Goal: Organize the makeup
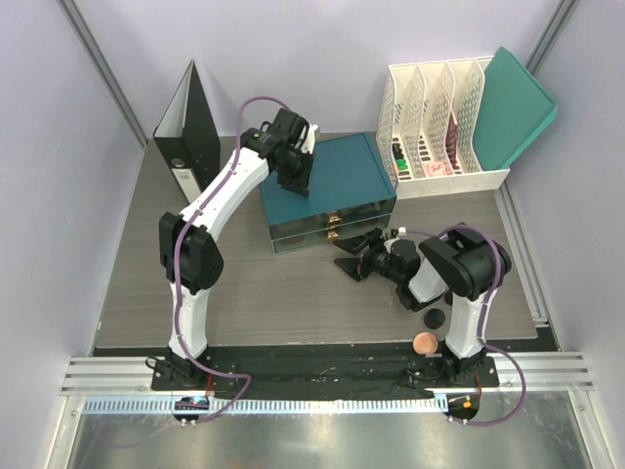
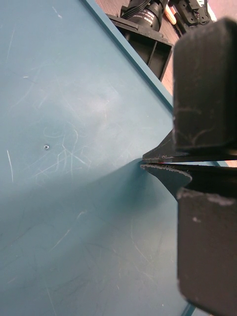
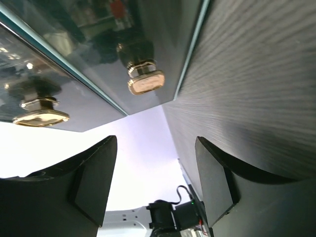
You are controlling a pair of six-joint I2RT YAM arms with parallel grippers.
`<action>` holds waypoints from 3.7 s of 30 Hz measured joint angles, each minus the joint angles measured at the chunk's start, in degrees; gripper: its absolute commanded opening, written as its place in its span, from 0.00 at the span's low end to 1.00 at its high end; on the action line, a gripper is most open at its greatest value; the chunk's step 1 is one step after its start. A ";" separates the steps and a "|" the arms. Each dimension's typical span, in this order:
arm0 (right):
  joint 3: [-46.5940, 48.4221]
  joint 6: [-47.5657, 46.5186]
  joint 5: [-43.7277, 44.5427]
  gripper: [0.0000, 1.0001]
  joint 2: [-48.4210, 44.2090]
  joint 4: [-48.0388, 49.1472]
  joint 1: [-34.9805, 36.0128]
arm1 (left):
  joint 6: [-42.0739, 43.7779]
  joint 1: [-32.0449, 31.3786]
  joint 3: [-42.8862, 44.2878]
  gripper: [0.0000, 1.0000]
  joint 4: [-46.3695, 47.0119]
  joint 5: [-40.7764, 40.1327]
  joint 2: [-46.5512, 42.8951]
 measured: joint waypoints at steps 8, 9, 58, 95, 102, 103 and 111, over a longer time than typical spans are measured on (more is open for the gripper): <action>1.64 2.08 -0.13 0.70 2.16 3.30 0.00 | 0.13 0.00 0.00 0.00 0.00 0.02 0.00; 2.29 1.66 -0.28 0.69 2.08 2.36 0.00 | 0.20 0.00 0.00 0.00 0.00 0.02 0.00; 11.61 -0.39 4.00 0.61 0.42 -17.70 0.09 | 1.81 0.00 0.09 0.00 -0.02 0.22 0.17; 22.95 -1.77 8.00 0.01 -11.80 -57.79 0.00 | 2.89 -0.02 2.10 0.00 -1.51 0.00 1.31; 23.54 -3.10 6.16 0.01 -13.05 -62.05 -0.24 | 2.93 -0.02 2.36 0.00 -1.75 -0.04 1.46; 23.56 -3.06 6.01 0.01 -13.20 -62.49 -0.26 | 2.93 -0.02 2.40 0.00 -1.79 -0.04 1.51; 23.56 -3.06 5.42 0.01 -15.02 -66.64 -0.35 | 2.95 -0.02 2.67 0.00 -2.03 0.02 1.66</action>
